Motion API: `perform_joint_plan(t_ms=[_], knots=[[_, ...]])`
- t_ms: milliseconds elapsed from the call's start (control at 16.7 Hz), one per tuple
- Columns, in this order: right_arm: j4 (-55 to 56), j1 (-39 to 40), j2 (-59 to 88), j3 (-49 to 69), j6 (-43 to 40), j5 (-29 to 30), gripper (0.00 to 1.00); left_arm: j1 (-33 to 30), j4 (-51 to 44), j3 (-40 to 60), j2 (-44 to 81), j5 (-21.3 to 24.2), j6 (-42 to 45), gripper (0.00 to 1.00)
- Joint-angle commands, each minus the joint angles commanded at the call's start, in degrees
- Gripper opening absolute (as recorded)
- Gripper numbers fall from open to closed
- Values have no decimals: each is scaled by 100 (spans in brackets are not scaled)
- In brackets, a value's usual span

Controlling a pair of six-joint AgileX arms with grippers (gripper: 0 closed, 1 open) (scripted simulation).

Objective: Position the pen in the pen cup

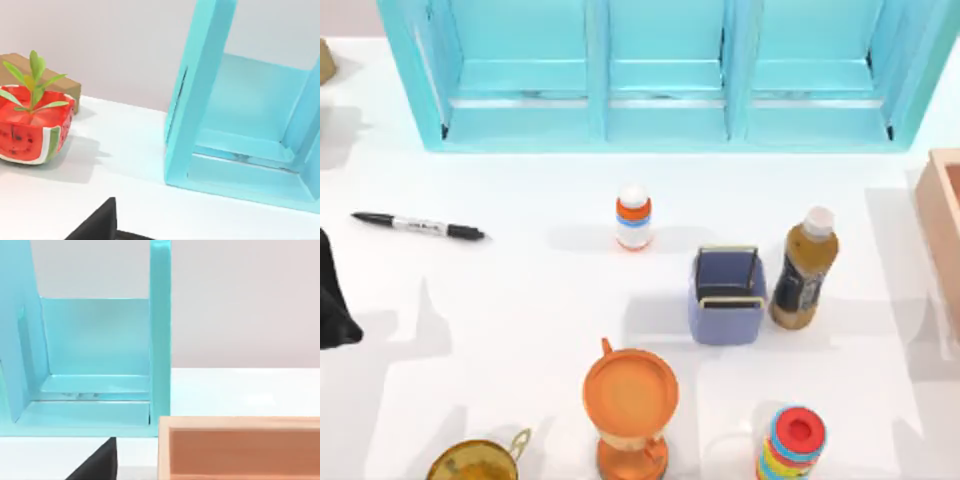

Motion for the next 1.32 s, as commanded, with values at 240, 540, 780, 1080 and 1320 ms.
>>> perform_joint_plan(t_ms=[240,540,780,1080,1320], knots=[[0,0,0,0,0,0,100,-19,703,485,1894,195,-1687,100],[0,0,0,0,0,0,100,-45,1689,1170,4766,482,-4093,100],[0,0,0,0,0,0,100,-63,2365,1640,6721,687,-5756,100],[0,0,0,0,0,0,100,-75,2858,1982,8066,839,-6965,100],[0,0,0,0,0,0,100,-76,2903,2013,8184,853,-7071,100]])
